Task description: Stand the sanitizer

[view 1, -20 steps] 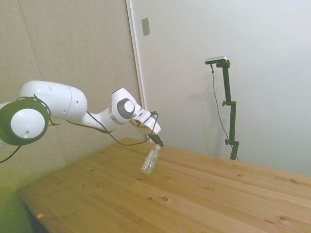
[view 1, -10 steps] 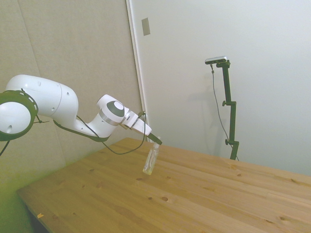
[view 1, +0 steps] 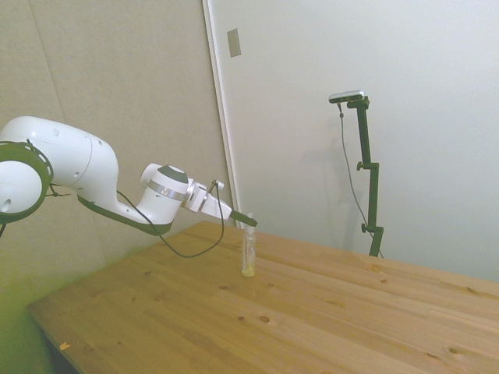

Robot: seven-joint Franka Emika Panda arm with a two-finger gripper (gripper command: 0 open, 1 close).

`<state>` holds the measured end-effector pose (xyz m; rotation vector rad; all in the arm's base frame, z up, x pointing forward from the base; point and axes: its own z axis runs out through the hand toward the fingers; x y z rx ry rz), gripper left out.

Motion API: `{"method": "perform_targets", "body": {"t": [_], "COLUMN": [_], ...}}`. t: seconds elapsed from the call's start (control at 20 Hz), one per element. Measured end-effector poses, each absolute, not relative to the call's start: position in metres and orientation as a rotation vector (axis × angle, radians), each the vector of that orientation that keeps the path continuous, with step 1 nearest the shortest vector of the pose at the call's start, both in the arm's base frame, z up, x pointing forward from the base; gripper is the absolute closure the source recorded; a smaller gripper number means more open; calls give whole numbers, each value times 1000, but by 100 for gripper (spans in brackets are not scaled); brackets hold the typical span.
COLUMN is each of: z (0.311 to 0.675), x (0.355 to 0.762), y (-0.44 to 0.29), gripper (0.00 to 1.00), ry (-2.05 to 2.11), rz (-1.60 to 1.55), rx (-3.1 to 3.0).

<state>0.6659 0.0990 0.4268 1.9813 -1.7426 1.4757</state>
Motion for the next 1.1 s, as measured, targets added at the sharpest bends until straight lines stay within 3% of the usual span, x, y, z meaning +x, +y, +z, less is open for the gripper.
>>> {"method": "perform_targets", "body": {"t": [0.6,0.65,1.1], "z": [408,407,412], "x": [634,631,616], "y": [116,115,103], "gripper": [100,0,0], "ry": [-1799,-1803,-1825], "rz": [1684,1691,1672], "rx": [1833,1831,1894]}}
